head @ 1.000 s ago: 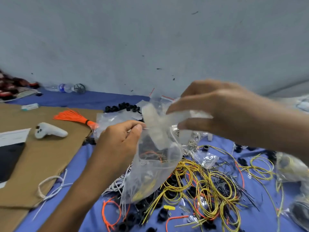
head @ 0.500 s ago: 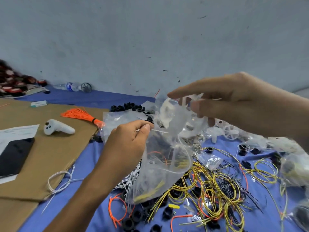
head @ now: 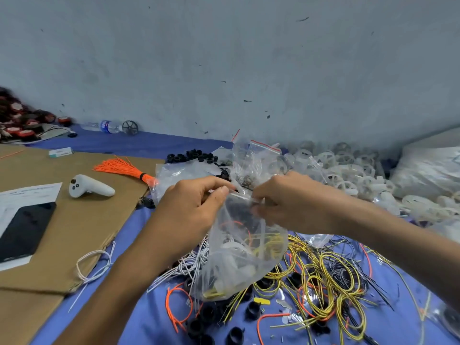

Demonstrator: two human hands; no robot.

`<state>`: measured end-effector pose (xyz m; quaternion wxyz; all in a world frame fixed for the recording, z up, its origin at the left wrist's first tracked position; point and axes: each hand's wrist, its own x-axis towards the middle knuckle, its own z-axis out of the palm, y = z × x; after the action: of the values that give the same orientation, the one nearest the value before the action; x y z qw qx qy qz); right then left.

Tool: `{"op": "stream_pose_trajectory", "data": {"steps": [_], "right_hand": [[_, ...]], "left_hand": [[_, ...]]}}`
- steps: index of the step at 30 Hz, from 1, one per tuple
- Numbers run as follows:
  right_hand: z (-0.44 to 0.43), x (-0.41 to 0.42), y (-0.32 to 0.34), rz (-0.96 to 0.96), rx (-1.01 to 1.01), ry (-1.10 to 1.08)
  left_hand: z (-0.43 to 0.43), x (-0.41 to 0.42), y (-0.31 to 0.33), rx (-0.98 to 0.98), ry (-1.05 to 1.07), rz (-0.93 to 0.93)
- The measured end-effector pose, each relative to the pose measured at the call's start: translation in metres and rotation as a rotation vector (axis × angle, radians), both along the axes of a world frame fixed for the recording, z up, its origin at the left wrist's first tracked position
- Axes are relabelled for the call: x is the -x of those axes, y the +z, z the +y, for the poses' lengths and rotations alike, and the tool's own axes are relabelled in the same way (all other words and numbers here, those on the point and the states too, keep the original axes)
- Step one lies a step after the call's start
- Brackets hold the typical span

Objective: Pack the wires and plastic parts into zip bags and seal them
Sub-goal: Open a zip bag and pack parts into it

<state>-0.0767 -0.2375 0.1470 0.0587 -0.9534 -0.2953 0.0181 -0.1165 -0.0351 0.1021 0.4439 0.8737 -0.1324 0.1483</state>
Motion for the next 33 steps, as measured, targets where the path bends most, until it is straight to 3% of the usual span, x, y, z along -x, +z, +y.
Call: {"op": "stream_pose_trajectory", "data": {"steps": [3, 10, 17, 23, 28, 31, 33], "right_hand": [[0.0, -0.008, 0.001, -0.002, -0.13, -0.048], [0.002, -0.012, -0.004, 0.164, -0.418, -0.094], [-0.011, -0.015, 0.014, 0.292, -0.574, -0.074], [-0.005, -0.006, 0.005, 0.335, -0.525, 0.014], [-0.01, -0.009, -0.003, 0.554, -0.571, 0.149], [-0.038, -0.044, -0.004, 0.511, -0.822, 0.002], [-0.064, -0.081, -0.016, 0.333, -0.898, -0.211]], "left_hand": [[0.017, 0.019, 0.005, -0.185, -0.113, 0.056], [0.04, 0.075, -0.014, -0.66, -0.24, -0.121], [0.061, 0.069, 0.008, -0.428, -0.103, -0.18], [0.046, 0.053, 0.002, -0.378, -0.151, -0.166], [0.034, 0.048, -0.004, -0.302, -0.142, -0.19], [0.033, 0.045, -0.007, -0.282, -0.108, -0.238], [0.033, 0.044, -0.009, -0.274, -0.084, -0.245]]}}
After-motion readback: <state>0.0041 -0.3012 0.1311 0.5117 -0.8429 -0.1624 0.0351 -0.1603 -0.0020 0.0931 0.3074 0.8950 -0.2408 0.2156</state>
